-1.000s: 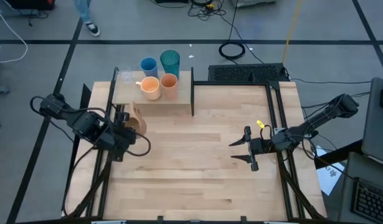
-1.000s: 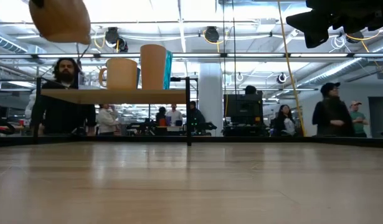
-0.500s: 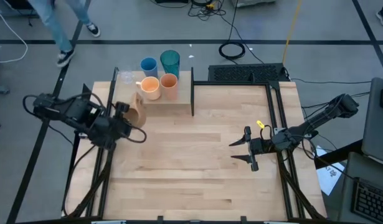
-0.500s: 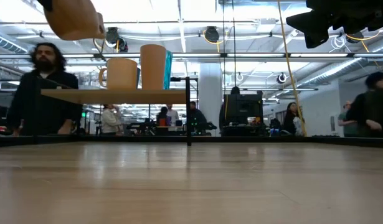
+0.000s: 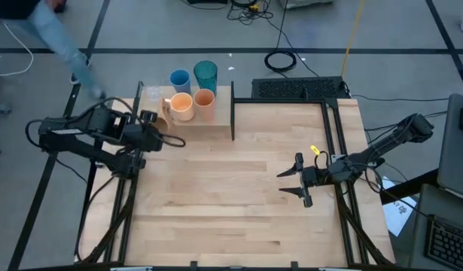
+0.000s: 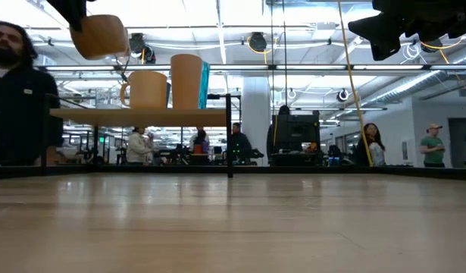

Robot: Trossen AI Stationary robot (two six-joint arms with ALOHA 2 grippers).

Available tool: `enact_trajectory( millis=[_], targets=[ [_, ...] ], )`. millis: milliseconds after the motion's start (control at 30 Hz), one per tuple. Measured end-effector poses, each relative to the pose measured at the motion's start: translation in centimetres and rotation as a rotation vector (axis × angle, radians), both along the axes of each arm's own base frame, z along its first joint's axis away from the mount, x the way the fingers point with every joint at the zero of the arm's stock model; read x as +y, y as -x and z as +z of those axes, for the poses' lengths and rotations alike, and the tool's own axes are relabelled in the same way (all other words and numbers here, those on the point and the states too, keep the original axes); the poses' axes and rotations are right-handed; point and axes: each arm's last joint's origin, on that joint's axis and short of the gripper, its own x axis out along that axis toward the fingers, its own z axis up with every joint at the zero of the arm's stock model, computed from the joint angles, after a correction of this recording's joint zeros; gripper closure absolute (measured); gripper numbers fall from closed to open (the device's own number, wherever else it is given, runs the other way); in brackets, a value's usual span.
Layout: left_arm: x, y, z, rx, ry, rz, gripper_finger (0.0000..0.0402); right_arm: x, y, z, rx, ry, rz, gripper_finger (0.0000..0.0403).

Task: Stack small to large cups/mugs on shelf
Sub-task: Put the wooden mug on the shelf

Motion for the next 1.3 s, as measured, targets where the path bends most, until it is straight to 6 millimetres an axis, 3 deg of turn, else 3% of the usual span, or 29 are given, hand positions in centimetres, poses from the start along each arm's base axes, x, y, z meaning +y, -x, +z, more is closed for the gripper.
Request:
enact_trajectory(
  millis=[300,800,1300],
  targets=[
    [2.2,0.1,-0.1,0.023,0.042,0.068,0.0384,0.0,0.0,0.0,0.000,0.002,0.000,0.0195],
    [2.4,0.1,-0.1,-0.008,0.166,0.177,0.0384,0.0,0.0,0.0,0.000,0.002,0.001,0.0195],
    [4.5,0.5,-0.8,0.032,0.156,0.226,0.0384,0.0,0.0,0.0,0.000,0.004,0.002,0.0195]
  ],
)
